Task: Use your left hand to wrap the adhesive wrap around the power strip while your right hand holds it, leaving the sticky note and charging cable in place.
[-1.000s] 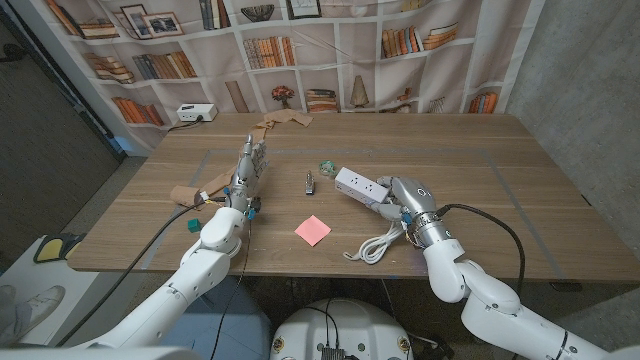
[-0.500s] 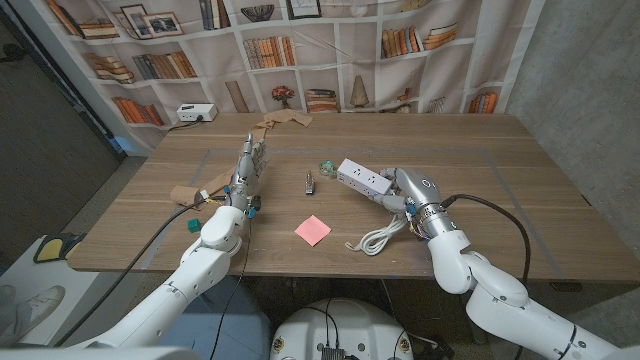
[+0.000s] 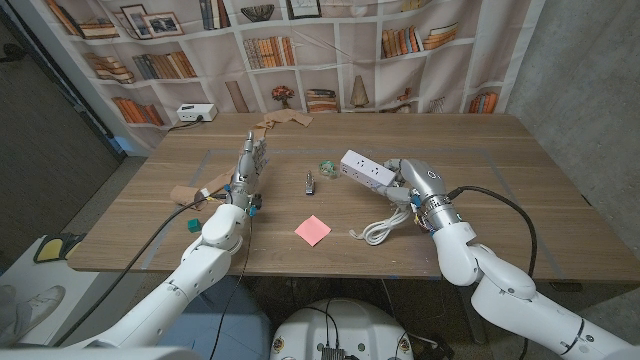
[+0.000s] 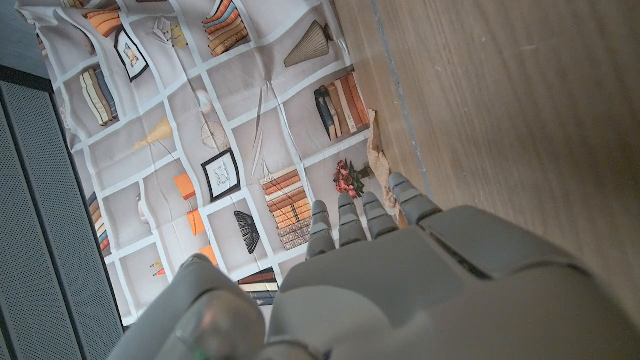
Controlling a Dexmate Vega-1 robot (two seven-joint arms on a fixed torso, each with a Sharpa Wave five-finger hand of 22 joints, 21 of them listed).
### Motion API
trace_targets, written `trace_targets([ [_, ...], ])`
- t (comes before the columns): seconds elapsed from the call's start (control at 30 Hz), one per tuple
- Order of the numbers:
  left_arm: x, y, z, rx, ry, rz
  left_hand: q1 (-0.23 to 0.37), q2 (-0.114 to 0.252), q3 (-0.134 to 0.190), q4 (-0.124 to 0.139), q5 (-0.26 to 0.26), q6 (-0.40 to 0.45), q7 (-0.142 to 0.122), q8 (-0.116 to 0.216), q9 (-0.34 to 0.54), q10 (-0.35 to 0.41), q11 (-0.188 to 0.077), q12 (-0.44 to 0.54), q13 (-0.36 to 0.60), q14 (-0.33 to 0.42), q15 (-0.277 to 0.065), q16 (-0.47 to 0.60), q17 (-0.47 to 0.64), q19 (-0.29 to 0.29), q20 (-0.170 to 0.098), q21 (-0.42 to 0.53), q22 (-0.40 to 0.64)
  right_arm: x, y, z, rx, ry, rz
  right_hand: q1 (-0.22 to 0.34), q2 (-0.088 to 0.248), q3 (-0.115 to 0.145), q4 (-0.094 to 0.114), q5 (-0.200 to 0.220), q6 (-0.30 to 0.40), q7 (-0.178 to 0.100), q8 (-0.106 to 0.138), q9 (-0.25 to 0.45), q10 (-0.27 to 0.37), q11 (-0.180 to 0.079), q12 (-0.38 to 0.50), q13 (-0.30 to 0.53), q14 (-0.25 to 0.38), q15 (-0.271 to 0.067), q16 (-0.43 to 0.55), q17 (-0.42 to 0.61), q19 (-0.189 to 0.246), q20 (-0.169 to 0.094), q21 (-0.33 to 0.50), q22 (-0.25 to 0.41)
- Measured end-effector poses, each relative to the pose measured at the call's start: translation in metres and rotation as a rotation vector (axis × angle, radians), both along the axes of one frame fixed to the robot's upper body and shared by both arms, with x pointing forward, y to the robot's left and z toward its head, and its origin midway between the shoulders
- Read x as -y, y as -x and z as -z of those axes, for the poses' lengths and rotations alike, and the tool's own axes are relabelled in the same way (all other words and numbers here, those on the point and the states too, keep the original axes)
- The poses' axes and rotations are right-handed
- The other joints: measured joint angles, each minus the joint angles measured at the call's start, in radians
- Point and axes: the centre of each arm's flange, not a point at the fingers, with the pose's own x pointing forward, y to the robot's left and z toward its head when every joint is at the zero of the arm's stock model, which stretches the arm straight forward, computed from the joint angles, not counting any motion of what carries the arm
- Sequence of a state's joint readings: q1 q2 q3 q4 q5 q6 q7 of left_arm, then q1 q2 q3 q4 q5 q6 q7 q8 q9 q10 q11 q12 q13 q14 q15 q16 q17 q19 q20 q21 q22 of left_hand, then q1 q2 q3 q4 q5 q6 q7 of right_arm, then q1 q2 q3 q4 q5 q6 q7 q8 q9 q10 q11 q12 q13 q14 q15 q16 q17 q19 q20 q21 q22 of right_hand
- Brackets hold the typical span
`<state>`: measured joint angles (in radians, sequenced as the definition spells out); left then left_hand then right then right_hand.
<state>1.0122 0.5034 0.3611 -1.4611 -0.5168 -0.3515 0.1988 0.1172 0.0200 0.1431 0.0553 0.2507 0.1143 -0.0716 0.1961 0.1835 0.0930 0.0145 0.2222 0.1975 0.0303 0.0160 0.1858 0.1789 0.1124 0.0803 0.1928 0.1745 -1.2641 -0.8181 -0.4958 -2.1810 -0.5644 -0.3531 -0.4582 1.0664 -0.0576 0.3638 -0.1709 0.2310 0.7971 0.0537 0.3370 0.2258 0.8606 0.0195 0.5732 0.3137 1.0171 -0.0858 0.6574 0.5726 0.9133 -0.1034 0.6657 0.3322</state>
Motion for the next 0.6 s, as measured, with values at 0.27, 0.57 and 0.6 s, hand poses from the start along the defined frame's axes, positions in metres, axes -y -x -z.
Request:
trace_targets([
  [0.27, 0.001, 0.001, -0.004, -0.006, -0.012, 0.001, 0.000, 0.000, -0.006, 0.000, 0.000, 0.004, 0.004, 0.000, 0.000, 0.000, 0.007, 0.000, 0.000, 0.000, 0.000, 0.000, 0.000, 0.000, 0.000, 0.000, 0.000, 0.003, 0.001, -0.006, 0.012, -0.001, -0.008, 0.003, -0.003, 0.000, 0.000, 0.000, 0.000, 0.000, 0.000, 0.000, 0.003, 0.003, 0.000, 0.000, 0.002, -0.001, -0.007, 0.005, 0.000, 0.000, 0.005, 0.002],
  [0.57, -0.002, 0.005, -0.008, -0.004, -0.022, -0.004, 0.000, 0.000, -0.006, 0.000, 0.000, 0.004, 0.004, 0.000, 0.000, 0.000, 0.007, 0.000, 0.000, -0.006, 0.006, 0.000, 0.000, 0.000, 0.000, 0.000, 0.000, 0.004, 0.001, -0.013, 0.025, -0.001, -0.018, 0.005, -0.005, 0.000, 0.000, 0.006, 0.000, 0.000, -0.001, 0.000, 0.003, 0.003, 0.002, 0.000, 0.006, -0.001, -0.015, 0.010, -0.006, -0.002, 0.015, 0.005],
  [0.6, -0.002, 0.006, -0.009, -0.002, -0.023, -0.004, 0.000, 0.000, -0.006, 0.000, 0.000, 0.004, 0.004, 0.000, 0.000, 0.000, 0.007, 0.000, 0.000, -0.006, 0.006, 0.000, 0.000, 0.000, 0.000, 0.000, 0.000, 0.004, 0.001, -0.014, 0.028, -0.001, -0.019, 0.007, -0.007, 0.000, 0.000, 0.006, 0.000, 0.000, -0.001, 0.000, 0.003, 0.003, 0.002, 0.000, 0.006, -0.001, -0.015, 0.010, -0.006, -0.002, 0.019, 0.005],
])
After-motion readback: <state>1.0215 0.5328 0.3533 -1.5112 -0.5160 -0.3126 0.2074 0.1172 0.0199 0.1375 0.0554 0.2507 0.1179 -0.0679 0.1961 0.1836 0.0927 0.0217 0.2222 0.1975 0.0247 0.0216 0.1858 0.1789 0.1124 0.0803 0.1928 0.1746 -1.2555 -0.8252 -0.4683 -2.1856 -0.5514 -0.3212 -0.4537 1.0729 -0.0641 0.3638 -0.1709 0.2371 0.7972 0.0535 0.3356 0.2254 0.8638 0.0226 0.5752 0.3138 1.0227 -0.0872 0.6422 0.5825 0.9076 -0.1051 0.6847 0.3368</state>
